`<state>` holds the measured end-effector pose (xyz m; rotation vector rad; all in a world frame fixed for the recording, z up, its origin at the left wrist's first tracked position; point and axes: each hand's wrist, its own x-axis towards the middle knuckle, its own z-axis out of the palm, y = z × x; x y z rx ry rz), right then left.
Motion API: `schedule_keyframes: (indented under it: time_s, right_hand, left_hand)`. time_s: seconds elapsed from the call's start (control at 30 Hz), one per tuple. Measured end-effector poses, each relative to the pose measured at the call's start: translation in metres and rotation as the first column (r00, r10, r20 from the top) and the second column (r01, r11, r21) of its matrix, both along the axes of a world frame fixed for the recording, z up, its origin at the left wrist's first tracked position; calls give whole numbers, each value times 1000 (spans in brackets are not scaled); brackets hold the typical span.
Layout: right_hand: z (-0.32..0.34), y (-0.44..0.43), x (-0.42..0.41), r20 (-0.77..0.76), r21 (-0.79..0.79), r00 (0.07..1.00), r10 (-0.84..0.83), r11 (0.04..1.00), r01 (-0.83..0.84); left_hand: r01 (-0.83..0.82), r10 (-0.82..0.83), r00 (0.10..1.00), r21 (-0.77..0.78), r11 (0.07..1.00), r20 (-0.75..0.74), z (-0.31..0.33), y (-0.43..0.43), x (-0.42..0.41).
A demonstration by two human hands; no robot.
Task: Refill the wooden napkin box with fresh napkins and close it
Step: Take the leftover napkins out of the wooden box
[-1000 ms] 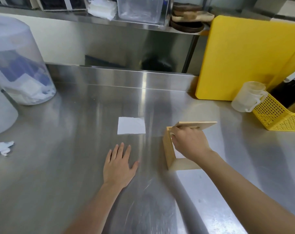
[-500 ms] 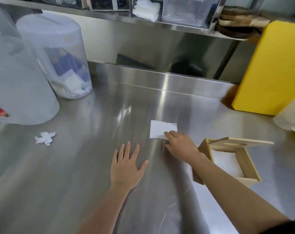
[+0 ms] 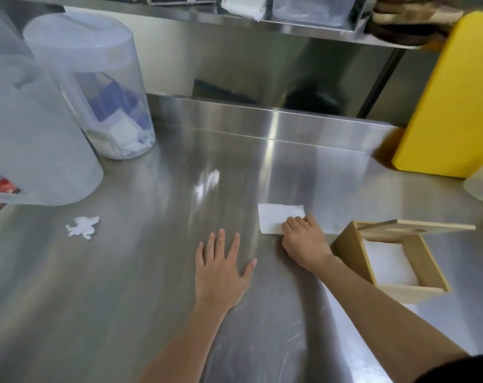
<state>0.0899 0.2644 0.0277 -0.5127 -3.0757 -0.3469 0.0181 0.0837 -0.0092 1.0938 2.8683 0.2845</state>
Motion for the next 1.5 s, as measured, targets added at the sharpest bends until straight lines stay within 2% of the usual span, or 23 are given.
schedule_keyframes:
  time_s: [0.1, 0.23, 0.37, 0.43, 0.57, 0.7, 0.87, 1.03, 1.1, 1.2, 1.37, 1.5]
  right_hand:
    - [9, -7, 14, -49, -188, 993, -105, 978, 94]
    - [32, -13, 34, -45, -417, 973, -226, 889, 187]
    - [52, -17, 57, -176, -571, 943, -282, 810, 136]
    - [63, -19, 68, -194, -653, 926, -324, 747, 125]
    - [85, -18, 86, -175, -743, 939, -298, 666, 73]
    - [105, -1, 106, -135, -854, 942, -307, 518, 47]
    - [120, 29, 136, -35, -831, 955, -295, 539, 136]
    - [125, 57, 159, 62, -878, 921, -385, 417, 234]
    - [118, 66, 161, 59, -851, 903, -425, 451, 268]
    - [100, 75, 157, 44, -746, 898, -437, 584, 320]
    - [73, 75, 149, -24, -580, 883, -469, 726, 369]
    - [58, 79, 142, 79, -380, 928, -364, 850, 366]
  left_hand:
    - [13, -13, 1000, -35, 999, 12, 1, -1, -1]
    - [11, -10, 1000, -41, 999, 11, 3, -1, 0]
    - [20, -19, 1000, -57, 998, 18, 5, -1, 1]
    - [23, -22, 1000, -74, 997, 22, 6, -1, 1]
    - [12, -9, 999, -77, 997, 45, 11, 0, 5]
    - [24, -17, 994, -62, 998, 112, 20, 11, 16]
    - [99, -95, 986, -23, 995, 134, 27, 31, 40]
    - [85, -82, 986, -13, 996, 144, 28, 42, 52]
    - [74, -71, 988, -16, 997, 136, 28, 46, 54]
    - [53, -52, 990, -7, 999, 130, 29, 52, 58]
    - [30, -32, 993, 20, 999, 113, 26, 56, 59]
    - [37, -38, 996, 12, 999, 77, 24, 56, 60]
